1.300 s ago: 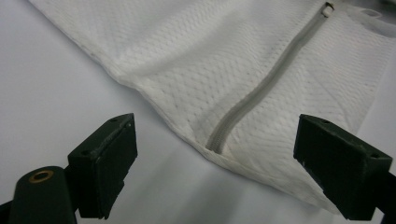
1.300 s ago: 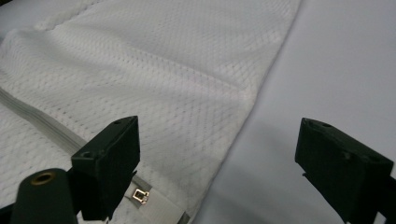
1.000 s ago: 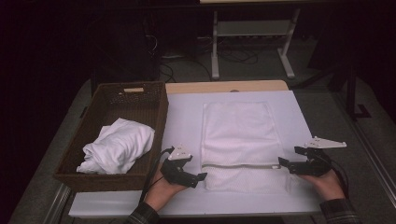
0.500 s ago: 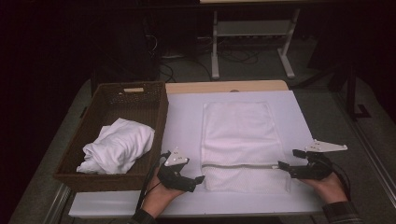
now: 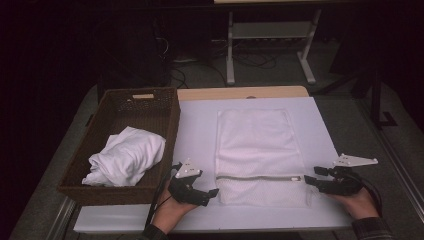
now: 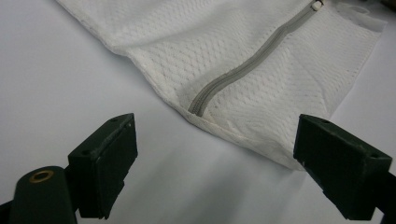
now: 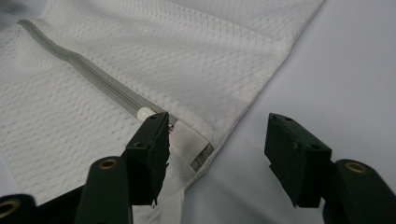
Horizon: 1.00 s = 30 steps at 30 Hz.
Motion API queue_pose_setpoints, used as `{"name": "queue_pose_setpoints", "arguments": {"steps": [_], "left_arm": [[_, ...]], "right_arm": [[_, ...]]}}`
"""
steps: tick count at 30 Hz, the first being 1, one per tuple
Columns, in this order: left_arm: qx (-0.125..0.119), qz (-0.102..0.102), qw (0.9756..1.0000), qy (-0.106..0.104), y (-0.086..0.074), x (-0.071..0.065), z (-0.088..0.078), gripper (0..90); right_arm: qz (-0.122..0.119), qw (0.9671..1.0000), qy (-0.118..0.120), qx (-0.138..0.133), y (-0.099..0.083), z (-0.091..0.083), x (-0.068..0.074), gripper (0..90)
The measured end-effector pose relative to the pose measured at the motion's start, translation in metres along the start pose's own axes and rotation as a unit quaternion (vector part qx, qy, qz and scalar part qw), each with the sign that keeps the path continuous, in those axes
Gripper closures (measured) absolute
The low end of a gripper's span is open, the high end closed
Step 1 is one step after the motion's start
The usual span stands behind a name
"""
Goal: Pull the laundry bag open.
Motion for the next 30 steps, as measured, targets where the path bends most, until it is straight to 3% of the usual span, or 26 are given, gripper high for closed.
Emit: {"name": "queue_pose_setpoints", "arguments": {"steps": [18, 25, 27, 30], "left_arm": [[0.007, -0.002, 1.0000, -0.002, -0.002, 0.001, 0.002, 13.1], [0.008, -0.002, 1.0000, -0.002, -0.002, 0.002, 0.004, 13.2], [0.009, -0.001, 1.0000, -0.001, -0.002, 0.002, 0.004, 13.2], [0.011, -0.001, 0.9999, 0.000, -0.002, 0.003, 0.004, 13.2]], "right_arm": [[-0.035, 0.9992, 0.011, 0.012, -0.003, 0.005, 0.009, 54.0], [-0.052, 0.9985, 0.008, 0.013, -0.004, 0.005, 0.012, 67.3], [-0.052, 0.9985, 0.008, 0.013, -0.004, 0.005, 0.012, 67.3], [-0.050, 0.9986, 0.010, 0.014, -0.004, 0.006, 0.011, 75.3]]}}
Point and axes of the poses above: each handheld gripper's, and its own axes: z roughly forward along the jaws, y roughly out of its top, x roughly to its left, the point moved 7 cm from there along z, roughly forward along the jaws, and after that the axes turned 8 degrees about -y, right-handed, at the moved point
